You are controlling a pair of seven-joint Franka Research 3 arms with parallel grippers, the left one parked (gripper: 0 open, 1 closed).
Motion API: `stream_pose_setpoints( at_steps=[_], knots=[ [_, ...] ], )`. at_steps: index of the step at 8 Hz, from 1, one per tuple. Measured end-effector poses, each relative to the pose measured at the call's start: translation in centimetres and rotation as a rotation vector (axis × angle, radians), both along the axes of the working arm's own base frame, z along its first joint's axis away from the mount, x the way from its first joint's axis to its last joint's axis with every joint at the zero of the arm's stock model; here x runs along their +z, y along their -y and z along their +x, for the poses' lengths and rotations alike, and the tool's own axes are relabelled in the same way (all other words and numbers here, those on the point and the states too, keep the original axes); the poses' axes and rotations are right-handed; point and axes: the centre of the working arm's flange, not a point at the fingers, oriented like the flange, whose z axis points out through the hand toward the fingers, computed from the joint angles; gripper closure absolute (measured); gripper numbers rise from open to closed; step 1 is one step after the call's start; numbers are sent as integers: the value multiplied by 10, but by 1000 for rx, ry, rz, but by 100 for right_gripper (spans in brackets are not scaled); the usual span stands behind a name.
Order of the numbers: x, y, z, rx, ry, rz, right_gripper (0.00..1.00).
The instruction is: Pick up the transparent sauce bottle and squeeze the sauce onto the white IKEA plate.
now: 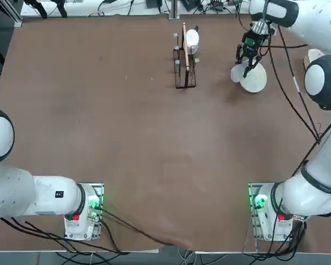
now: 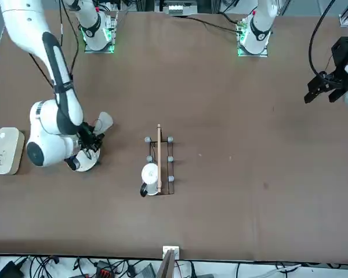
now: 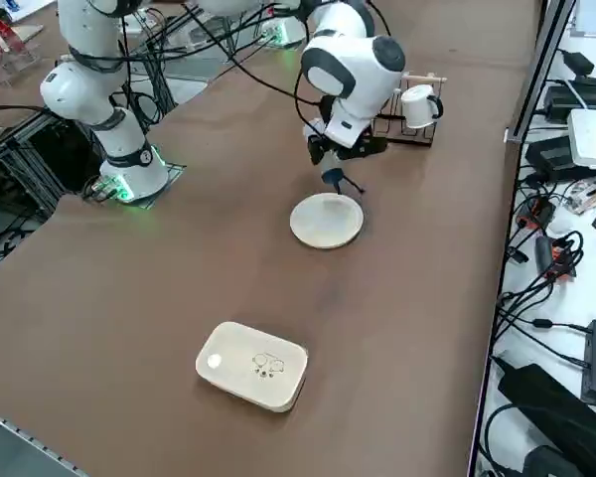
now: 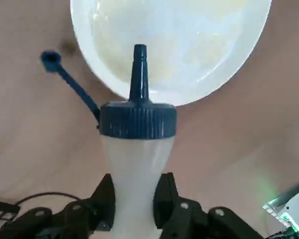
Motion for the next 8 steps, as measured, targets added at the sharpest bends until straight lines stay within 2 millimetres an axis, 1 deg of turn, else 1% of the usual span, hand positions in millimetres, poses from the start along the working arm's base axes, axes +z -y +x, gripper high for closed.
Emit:
stream_pose_setpoints(
  at_steps=[3, 6, 8],
  knots=[
    [-3, 39, 2, 12, 9, 41, 62],
    [-4, 56, -1, 29, -10, 66, 62],
    [-4, 73, -4, 40, -19, 88, 62]
  ],
)
